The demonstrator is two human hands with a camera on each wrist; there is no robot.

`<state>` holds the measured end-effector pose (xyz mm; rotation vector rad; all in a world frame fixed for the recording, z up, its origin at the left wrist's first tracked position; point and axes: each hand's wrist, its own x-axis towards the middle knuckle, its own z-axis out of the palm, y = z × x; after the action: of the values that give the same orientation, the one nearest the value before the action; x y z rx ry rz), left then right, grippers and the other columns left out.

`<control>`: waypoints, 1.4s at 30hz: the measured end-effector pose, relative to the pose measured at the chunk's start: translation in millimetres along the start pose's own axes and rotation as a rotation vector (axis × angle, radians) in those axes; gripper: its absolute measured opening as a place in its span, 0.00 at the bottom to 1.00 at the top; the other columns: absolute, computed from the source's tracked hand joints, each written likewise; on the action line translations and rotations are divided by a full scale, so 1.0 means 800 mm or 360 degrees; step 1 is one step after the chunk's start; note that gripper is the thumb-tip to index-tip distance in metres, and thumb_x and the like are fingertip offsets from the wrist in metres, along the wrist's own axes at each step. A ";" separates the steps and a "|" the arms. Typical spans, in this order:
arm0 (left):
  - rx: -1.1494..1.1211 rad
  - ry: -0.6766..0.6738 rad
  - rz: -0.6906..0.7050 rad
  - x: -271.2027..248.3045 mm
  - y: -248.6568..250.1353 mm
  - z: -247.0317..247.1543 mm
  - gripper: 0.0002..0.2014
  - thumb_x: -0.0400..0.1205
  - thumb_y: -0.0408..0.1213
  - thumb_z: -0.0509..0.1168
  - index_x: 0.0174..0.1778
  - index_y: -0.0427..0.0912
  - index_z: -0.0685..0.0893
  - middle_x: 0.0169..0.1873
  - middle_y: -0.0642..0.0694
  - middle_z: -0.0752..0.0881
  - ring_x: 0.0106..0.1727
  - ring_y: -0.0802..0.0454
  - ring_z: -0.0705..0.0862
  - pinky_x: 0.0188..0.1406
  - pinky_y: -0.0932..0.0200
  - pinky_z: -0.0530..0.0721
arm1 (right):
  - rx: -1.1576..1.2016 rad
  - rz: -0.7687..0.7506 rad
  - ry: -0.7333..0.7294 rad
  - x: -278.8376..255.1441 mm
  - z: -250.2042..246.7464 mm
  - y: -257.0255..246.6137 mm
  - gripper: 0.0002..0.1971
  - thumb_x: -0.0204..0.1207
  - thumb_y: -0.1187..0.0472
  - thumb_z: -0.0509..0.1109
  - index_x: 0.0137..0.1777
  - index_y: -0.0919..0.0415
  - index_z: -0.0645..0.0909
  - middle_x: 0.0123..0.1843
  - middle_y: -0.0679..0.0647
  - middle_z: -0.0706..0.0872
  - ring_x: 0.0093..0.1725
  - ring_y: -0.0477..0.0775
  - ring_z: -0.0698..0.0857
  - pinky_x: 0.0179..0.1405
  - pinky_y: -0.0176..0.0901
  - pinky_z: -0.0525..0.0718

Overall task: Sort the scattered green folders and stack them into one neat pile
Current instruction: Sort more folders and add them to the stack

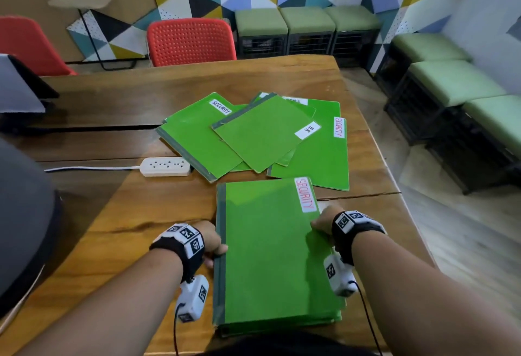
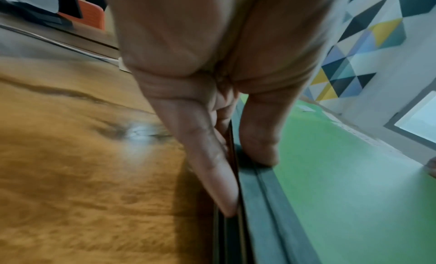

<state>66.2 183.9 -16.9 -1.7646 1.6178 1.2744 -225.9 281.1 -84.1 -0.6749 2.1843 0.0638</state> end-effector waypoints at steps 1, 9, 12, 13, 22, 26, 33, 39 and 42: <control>0.0017 -0.0003 -0.0022 0.000 -0.004 0.004 0.26 0.80 0.30 0.71 0.72 0.31 0.70 0.38 0.42 0.84 0.23 0.47 0.85 0.47 0.44 0.91 | -0.0035 0.0018 -0.0038 -0.007 0.005 0.002 0.15 0.61 0.47 0.70 0.40 0.59 0.81 0.39 0.57 0.91 0.39 0.60 0.92 0.50 0.58 0.88; 0.0124 0.0004 -0.0062 0.004 -0.007 0.008 0.13 0.74 0.33 0.75 0.46 0.31 0.78 0.28 0.39 0.90 0.30 0.44 0.91 0.53 0.43 0.90 | 0.0115 -0.0014 -0.0132 -0.066 -0.007 -0.007 0.12 0.66 0.55 0.78 0.33 0.55 0.76 0.47 0.58 0.85 0.54 0.63 0.88 0.57 0.57 0.86; 0.0130 0.0096 -0.0013 0.008 0.001 0.007 0.34 0.64 0.38 0.79 0.62 0.32 0.72 0.56 0.34 0.85 0.55 0.37 0.88 0.55 0.42 0.89 | 0.0017 0.0033 -0.0002 -0.073 -0.005 -0.016 0.17 0.67 0.48 0.75 0.33 0.59 0.74 0.36 0.55 0.85 0.37 0.57 0.85 0.51 0.48 0.83; 0.0147 0.0110 -0.0002 0.006 0.006 0.007 0.37 0.65 0.38 0.78 0.67 0.34 0.69 0.59 0.35 0.82 0.58 0.36 0.86 0.56 0.43 0.88 | -0.0020 0.0018 0.0003 -0.067 -0.002 -0.017 0.17 0.70 0.47 0.73 0.33 0.59 0.75 0.36 0.55 0.85 0.36 0.57 0.85 0.53 0.49 0.82; 0.0359 0.0046 0.0120 0.007 0.035 -0.014 0.24 0.82 0.39 0.67 0.70 0.28 0.74 0.57 0.35 0.83 0.52 0.41 0.83 0.51 0.51 0.86 | -0.0096 -0.0038 0.0094 -0.024 -0.013 -0.040 0.17 0.67 0.47 0.71 0.46 0.61 0.79 0.41 0.56 0.85 0.44 0.60 0.85 0.46 0.49 0.85; 0.0387 0.0359 0.0234 0.028 0.062 -0.078 0.20 0.78 0.45 0.70 0.59 0.36 0.78 0.45 0.42 0.84 0.41 0.46 0.83 0.37 0.58 0.80 | -0.0004 -0.0151 0.0256 -0.048 -0.063 -0.087 0.16 0.79 0.54 0.66 0.32 0.61 0.73 0.29 0.52 0.76 0.29 0.51 0.76 0.28 0.38 0.73; 0.0270 0.0586 0.0180 0.074 0.118 -0.159 0.20 0.82 0.43 0.66 0.64 0.35 0.72 0.29 0.47 0.64 0.29 0.50 0.67 0.33 0.58 0.72 | 0.0235 -0.0292 0.0338 0.002 -0.100 -0.168 0.17 0.80 0.54 0.65 0.54 0.69 0.85 0.52 0.60 0.90 0.39 0.55 0.84 0.50 0.47 0.86; 0.0284 0.0667 0.0212 0.145 0.147 -0.200 0.22 0.79 0.44 0.68 0.65 0.37 0.76 0.53 0.36 0.83 0.47 0.41 0.76 0.47 0.53 0.75 | 0.0365 -0.0215 0.0406 0.055 -0.115 -0.205 0.20 0.81 0.56 0.63 0.66 0.70 0.78 0.62 0.64 0.85 0.57 0.61 0.85 0.47 0.44 0.80; 0.0267 0.0714 0.0050 0.193 0.143 -0.217 0.22 0.72 0.49 0.71 0.55 0.37 0.82 0.47 0.38 0.85 0.48 0.37 0.84 0.55 0.47 0.82 | 0.0446 -0.0097 0.0496 0.085 -0.114 -0.214 0.12 0.80 0.58 0.65 0.44 0.68 0.76 0.42 0.60 0.82 0.40 0.56 0.80 0.35 0.42 0.77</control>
<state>1.9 -66.3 -30.5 -2.0207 1.9289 0.7577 -241.7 80.3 -43.3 -0.6216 2.4027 -0.3972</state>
